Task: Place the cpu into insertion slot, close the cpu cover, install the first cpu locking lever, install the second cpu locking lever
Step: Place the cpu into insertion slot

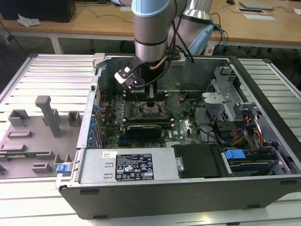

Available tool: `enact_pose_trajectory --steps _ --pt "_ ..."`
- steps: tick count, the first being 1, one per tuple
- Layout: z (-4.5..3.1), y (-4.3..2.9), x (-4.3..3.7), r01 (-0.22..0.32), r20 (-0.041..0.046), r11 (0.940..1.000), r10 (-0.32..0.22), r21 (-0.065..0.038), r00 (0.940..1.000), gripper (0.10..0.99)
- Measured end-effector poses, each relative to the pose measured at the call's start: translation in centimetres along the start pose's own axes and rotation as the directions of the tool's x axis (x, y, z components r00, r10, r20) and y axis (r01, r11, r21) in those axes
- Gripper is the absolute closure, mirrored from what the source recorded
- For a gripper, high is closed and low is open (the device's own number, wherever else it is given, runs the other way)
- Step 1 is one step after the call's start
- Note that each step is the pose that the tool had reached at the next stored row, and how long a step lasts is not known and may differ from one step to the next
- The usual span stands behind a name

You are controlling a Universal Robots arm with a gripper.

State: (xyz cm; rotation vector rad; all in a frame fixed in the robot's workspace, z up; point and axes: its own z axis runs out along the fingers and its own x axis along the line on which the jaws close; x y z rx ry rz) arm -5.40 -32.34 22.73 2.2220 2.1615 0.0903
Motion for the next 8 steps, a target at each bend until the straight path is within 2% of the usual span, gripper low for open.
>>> enact_pose_trajectory --steps 4,7,8 --pt "-1.18 0.08 0.12 0.001 0.0101 1.0 -0.001 0.0 0.9999 0.98" --pt "-2.03 0.14 0.17 0.001 0.0145 1.0 -0.001 0.0 0.9999 0.98" --pt "-2.52 0.18 0.19 0.001 0.0164 1.0 -0.001 0.0 0.9999 0.98"
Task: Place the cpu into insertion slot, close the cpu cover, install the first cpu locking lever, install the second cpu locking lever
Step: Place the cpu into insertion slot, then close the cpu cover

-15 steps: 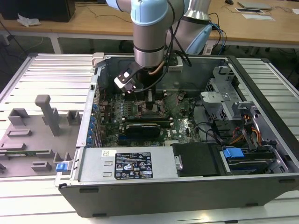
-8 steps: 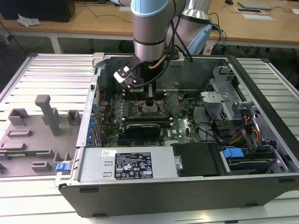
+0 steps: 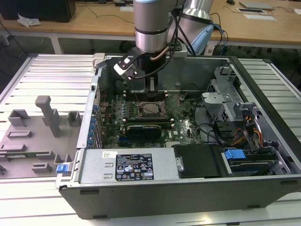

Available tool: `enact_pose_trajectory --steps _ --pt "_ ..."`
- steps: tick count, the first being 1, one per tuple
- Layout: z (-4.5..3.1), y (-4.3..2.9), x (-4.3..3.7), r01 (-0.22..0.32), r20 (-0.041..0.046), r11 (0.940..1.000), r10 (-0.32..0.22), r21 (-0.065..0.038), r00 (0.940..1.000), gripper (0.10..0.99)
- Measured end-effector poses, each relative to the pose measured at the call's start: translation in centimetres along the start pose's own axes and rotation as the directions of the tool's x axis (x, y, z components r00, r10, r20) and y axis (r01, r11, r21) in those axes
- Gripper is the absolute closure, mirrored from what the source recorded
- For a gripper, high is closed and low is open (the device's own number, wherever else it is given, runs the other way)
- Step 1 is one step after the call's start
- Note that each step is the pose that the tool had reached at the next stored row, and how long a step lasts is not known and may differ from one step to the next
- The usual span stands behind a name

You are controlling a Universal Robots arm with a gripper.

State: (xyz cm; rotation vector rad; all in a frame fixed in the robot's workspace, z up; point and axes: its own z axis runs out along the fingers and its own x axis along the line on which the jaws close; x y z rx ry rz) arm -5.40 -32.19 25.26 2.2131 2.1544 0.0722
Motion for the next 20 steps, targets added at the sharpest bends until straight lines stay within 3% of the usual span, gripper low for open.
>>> enact_pose_trajectory --steps 5,20 --pt "-1.98 0.14 0.0 0.0 0.0042 1.0 0.0 0.0 1.0 0.98" --pt "-1.99 0.14 0.05 0.0 0.004 1.0 0.0 0.0 1.0 0.98"
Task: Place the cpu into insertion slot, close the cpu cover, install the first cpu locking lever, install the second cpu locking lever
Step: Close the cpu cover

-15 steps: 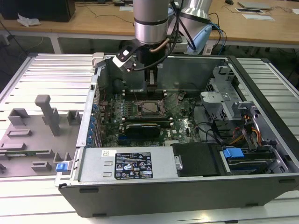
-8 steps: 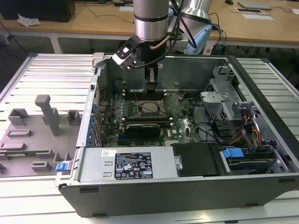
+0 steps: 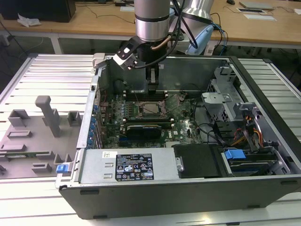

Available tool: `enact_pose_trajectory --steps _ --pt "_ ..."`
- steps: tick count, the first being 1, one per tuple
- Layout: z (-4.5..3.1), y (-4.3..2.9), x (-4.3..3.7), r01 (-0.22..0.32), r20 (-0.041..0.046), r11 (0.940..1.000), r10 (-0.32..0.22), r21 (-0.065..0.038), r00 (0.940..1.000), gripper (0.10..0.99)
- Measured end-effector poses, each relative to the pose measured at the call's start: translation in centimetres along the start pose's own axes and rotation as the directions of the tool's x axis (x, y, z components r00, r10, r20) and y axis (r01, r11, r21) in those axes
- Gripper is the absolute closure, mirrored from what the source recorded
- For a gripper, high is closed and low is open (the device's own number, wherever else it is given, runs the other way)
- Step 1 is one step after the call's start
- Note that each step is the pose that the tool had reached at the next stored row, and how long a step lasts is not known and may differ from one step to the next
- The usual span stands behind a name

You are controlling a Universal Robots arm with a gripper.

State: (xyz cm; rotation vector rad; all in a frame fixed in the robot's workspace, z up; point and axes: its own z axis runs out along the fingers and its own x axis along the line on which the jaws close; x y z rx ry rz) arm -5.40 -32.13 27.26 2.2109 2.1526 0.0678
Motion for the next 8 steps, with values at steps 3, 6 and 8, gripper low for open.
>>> enact_pose_trajectory --steps 3,6,8 --pt "0.08 1.12 0.03 0.0 0.0 1.0 0.0 0.002 1.0 0.98" --pt "0.25 3.58 0.1 0.0 0.0002 1.0 0.0 0.009 1.0 0.98" --pt "0.33 4.62 0.12 0.0 0.0002 0.9999 0.0 0.013 1.0 0.98"
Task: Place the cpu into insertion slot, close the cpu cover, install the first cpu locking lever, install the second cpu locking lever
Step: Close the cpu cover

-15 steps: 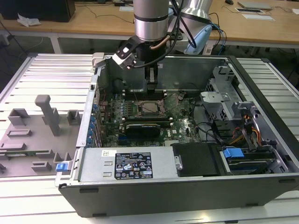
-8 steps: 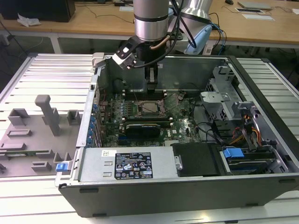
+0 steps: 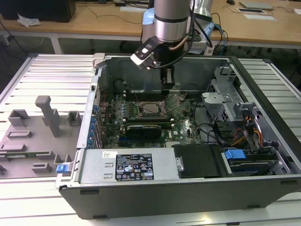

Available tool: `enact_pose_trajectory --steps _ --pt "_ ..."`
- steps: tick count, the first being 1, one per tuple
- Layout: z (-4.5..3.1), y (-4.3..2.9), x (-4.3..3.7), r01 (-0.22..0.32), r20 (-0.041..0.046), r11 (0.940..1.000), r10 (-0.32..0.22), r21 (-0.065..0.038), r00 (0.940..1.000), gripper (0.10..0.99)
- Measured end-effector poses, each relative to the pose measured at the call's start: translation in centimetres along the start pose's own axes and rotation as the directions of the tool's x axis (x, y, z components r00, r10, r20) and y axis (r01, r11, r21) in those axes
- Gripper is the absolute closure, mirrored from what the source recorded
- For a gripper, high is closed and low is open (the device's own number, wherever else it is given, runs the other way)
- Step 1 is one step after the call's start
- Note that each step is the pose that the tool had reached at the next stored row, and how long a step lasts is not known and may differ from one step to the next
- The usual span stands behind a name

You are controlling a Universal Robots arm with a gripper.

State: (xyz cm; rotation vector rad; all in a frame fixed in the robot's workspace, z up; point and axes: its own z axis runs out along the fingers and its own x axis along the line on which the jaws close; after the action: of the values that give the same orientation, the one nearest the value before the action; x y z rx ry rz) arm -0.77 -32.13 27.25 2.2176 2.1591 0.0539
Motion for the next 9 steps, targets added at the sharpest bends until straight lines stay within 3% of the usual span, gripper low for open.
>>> enact_pose_trajectory --steps 9 --pt "0.26 4.48 0.12 0.0 0.0005 0.9998 0.0 0.019 1.0 0.98"
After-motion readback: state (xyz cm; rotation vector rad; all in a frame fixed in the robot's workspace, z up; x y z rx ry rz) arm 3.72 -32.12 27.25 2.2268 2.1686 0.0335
